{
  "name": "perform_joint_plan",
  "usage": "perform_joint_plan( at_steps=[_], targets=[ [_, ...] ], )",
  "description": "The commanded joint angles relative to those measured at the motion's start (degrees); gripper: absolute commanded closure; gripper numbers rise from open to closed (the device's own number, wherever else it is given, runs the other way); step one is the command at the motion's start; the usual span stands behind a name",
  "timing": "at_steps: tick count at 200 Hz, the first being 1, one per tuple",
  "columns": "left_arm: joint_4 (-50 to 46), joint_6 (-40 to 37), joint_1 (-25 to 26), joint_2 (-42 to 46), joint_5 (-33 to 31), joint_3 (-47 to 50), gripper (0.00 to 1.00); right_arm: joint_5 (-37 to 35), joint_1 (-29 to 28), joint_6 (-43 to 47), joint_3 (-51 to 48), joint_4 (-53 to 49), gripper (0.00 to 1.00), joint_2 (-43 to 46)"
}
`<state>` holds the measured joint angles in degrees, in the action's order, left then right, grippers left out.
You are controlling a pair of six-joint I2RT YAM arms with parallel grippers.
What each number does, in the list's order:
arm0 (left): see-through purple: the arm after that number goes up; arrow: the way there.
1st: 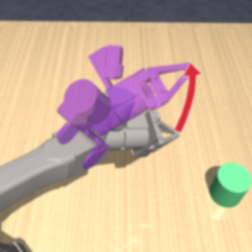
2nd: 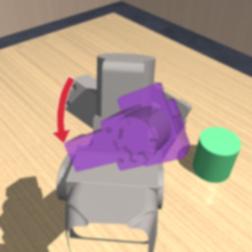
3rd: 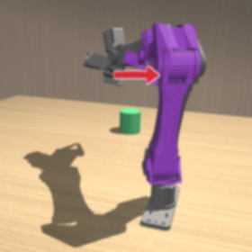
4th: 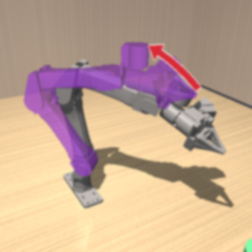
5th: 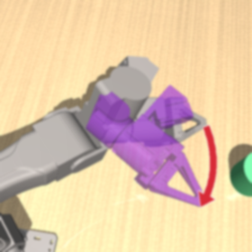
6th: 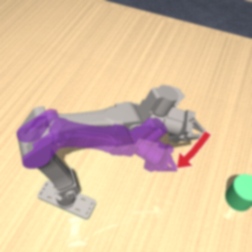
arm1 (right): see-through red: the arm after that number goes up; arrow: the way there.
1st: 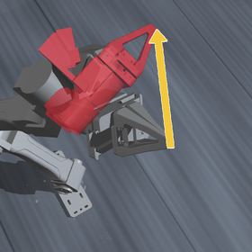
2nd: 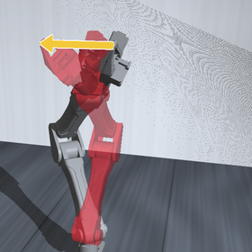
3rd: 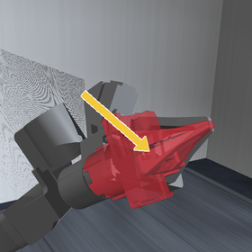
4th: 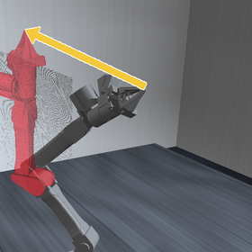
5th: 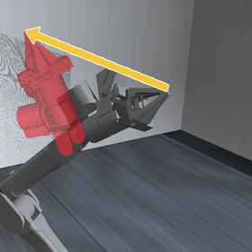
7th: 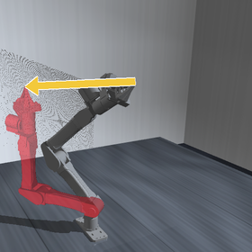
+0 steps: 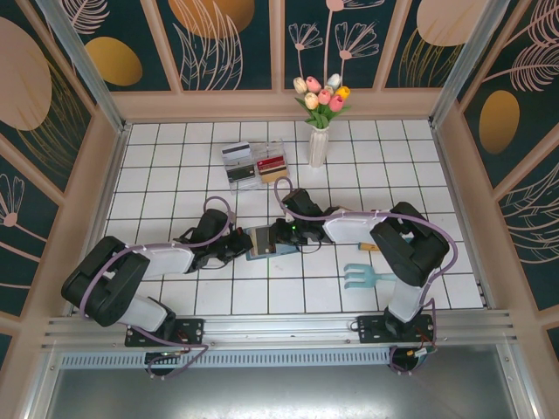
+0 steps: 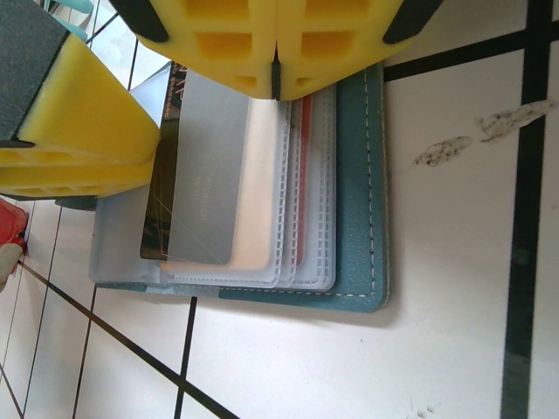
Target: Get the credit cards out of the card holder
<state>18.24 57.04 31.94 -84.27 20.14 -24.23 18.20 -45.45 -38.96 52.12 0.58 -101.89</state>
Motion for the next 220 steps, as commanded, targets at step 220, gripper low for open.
perform_joint_plan(
  at_steps=[220],
  targets=[
    [-0.98, -1.27, 0.05, 0.87, -2.41, 0.55, 0.81, 1.85, 4.54, -1.85, -7.13, 3.34, 1.00, 9.46]
  ],
)
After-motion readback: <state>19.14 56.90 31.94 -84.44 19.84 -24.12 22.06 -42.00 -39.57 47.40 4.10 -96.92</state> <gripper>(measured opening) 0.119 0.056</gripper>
